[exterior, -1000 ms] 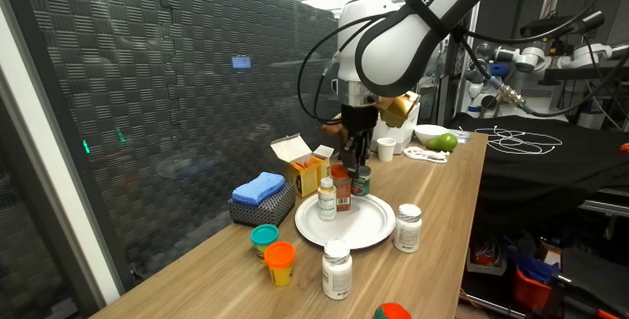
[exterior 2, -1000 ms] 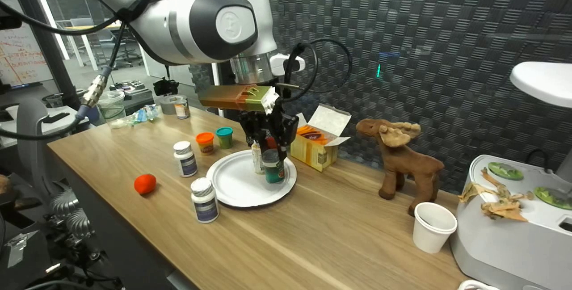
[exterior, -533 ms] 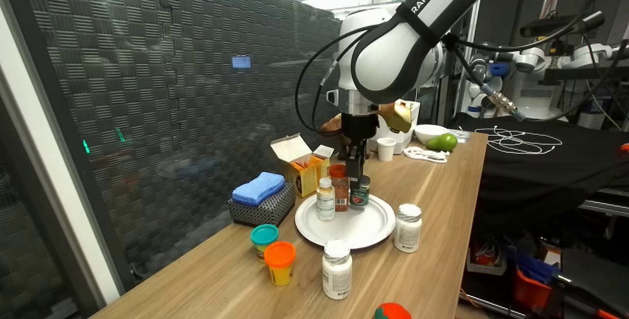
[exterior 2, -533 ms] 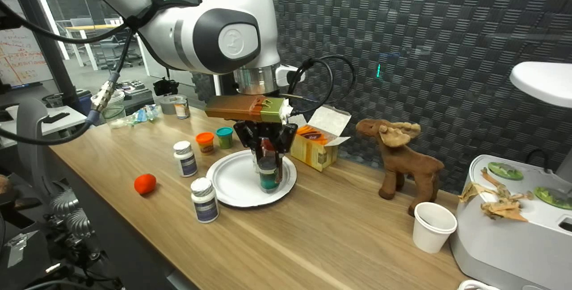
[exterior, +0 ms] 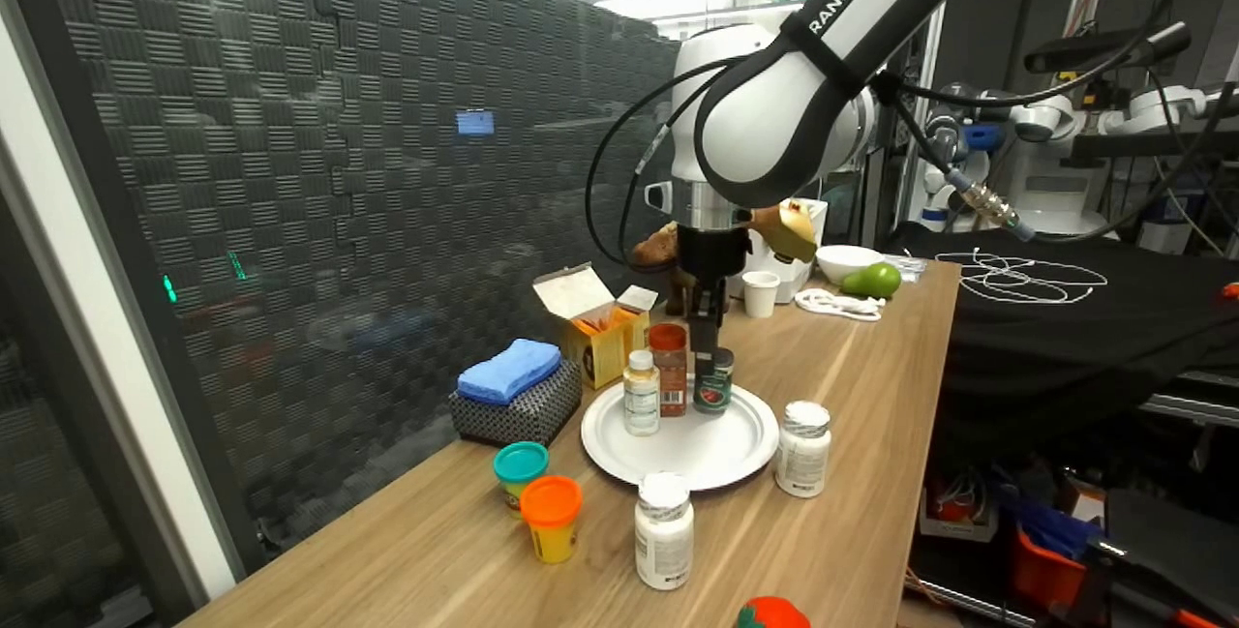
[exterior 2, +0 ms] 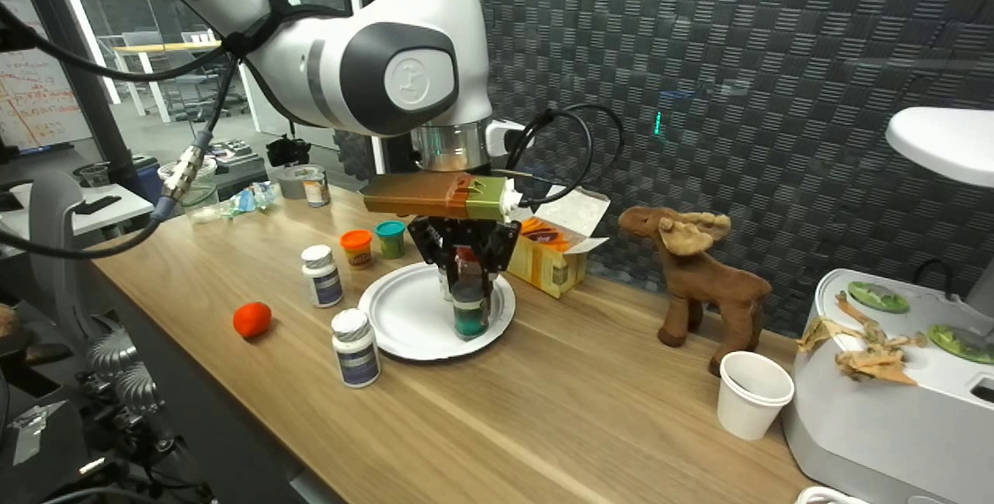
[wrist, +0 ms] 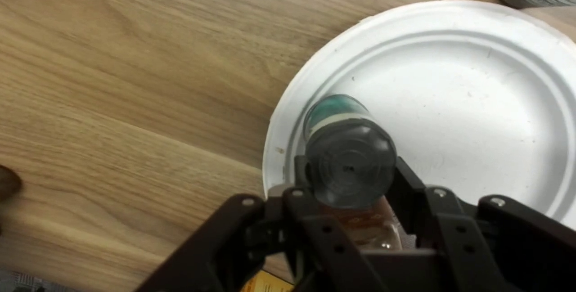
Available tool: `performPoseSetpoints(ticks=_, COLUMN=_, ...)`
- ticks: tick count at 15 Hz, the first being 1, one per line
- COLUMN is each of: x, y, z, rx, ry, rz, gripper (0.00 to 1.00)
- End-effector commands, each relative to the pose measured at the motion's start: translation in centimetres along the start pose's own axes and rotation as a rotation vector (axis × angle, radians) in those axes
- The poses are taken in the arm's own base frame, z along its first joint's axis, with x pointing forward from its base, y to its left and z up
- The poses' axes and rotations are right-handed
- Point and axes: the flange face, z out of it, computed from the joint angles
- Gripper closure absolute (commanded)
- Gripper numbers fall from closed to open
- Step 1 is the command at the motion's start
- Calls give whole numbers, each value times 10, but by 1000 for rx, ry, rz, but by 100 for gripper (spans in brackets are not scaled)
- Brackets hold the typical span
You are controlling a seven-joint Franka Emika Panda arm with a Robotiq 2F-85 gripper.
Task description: Put the bottles on the red object on the plate
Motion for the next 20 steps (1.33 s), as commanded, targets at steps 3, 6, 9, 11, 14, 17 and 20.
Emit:
performPoseSetpoints(ticks=3, x=6, y=4, z=-1, rx=21, ry=12, rz=-17, gripper=80)
performPoseSetpoints(ticks=6, x=7, y=3, z=0, rx=21, ry=9, rz=-16, gripper=80)
performPoseSetpoints(ticks=9, x=10, y=2, z=4, rx=19, ry=2, rz=-12, gripper=80)
performPoseSetpoints(ticks=11, x=12, y=2, z=6, rx=8, ry=-2, rz=-13, gripper=31)
performPoseSetpoints(ticks=14, x=13, y=2, z=6, rx=2, ry=2, rz=-4, gripper=17)
performPoseSetpoints(ticks=17, x=12, y=2, z=5, rx=-2, ry=12, rz=6, gripper=0)
performPoseSetpoints(ticks=20, x=12, y=1, z=4, rx=-6, ry=18, rz=7, gripper=0)
